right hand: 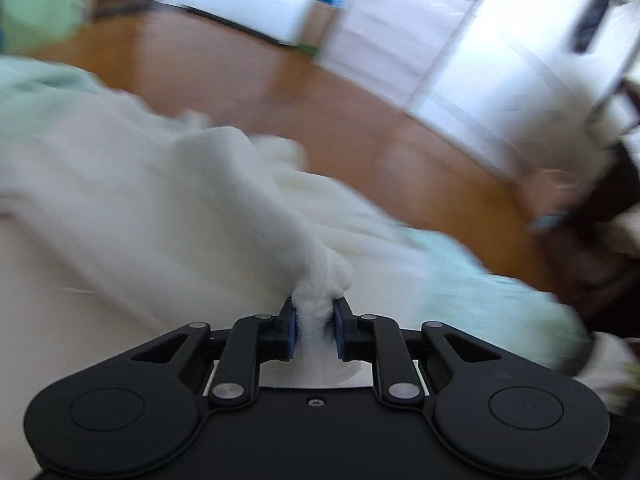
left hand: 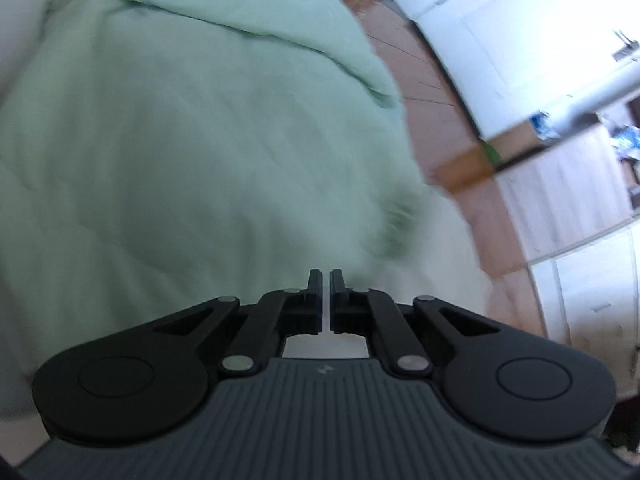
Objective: Fold clothes
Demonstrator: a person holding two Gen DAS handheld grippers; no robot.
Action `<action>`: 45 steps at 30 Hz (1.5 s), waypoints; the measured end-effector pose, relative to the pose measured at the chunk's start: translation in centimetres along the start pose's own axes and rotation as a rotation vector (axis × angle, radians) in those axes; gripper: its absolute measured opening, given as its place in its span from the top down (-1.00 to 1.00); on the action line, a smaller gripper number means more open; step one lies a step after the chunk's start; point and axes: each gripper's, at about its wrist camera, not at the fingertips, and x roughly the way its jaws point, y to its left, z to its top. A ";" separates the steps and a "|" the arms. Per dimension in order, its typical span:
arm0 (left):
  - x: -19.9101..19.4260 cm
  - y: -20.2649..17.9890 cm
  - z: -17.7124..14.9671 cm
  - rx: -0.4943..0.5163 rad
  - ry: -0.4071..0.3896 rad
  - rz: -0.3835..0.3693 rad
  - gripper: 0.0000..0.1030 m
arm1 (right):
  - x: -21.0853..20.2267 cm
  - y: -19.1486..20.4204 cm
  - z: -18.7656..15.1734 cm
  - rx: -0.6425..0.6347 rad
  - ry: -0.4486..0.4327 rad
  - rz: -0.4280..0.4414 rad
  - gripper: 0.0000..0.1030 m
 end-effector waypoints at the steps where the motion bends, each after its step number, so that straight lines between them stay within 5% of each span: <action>1: 0.1 0.4 0.2 -0.017 0.029 -0.015 0.95 | 1.5 0.2 -0.4 -0.022 0.047 0.001 0.54; 4: 0.0 0.9 0.5 -0.034 0.103 -0.058 0.90 | 4.1 0.4 -0.9 -0.051 0.181 0.061 0.46; 6: -0.6 0.3 0.4 0.000 0.108 -0.073 0.89 | 2.7 -0.5 0.1 -0.021 0.135 0.092 0.22; 8: -0.9 -0.3 0.2 0.021 0.135 -0.101 0.58 | 1.2 -1.6 1.7 -0.002 0.094 0.151 0.03; 11: 0.0 -1.4 -0.9 0.043 0.223 -0.140 0.26 | -1.1 -2.5 8.0 -0.022 0.148 0.390 0.02; 14: -0.5 -3.2 -4.5 0.168 0.168 0.039 0.23 | -2.3 0.8 13.4 -0.097 0.377 0.689 0.11; 15: -0.4 -3.4 -5.9 0.193 0.135 0.050 0.21 | -3.0 3.0 14.8 -0.182 0.366 0.724 0.11; 18: 1.0 -1.5 -7.9 0.053 0.162 -0.105 0.18 | -4.3 9.4 18.9 -0.397 0.186 0.749 0.08; 20: 2.2 0.6 -7.9 -0.097 0.226 -0.201 0.18 | -2.6 12.7 21.8 -0.412 0.106 0.766 0.05; 22: 2.6 2.2 -7.6 -0.183 0.233 -0.265 0.18 | 0.4 15.5 24.8 -0.327 0.125 0.792 0.02; 25: 2.8 2.8 -6.5 -0.157 0.183 -0.242 0.18 | 4.6 18.7 27.8 -0.223 0.124 0.770 0.01; 30: 4.2 3.6 -5.7 -0.144 0.169 -0.281 0.04 | 9.9 21.7 30.5 -0.062 0.188 0.643 -0.28; 33: 5.3 4.2 -6.0 -0.133 0.160 -0.287 0.04 | 11.0 21.6 30.0 -0.029 0.200 0.665 -0.28; 36: 4.6 4.5 -5.6 -0.127 0.164 -0.299 0.04 | 11.3 19.6 28.7 0.035 0.176 0.705 0.03; 38: 4.6 4.9 -5.3 -0.138 0.171 -0.307 0.04 | 11.5 18.3 27.9 0.078 0.161 0.732 0.56; 39: 4.9 5.0 -5.2 -0.144 0.175 -0.310 0.04 | 11.6 17.6 27.4 0.100 0.153 0.745 0.64; 45: 5.1 5.3 -4.4 -0.146 0.215 -0.316 0.04 | 12.2 13.7 24.9 0.229 0.105 0.823 0.70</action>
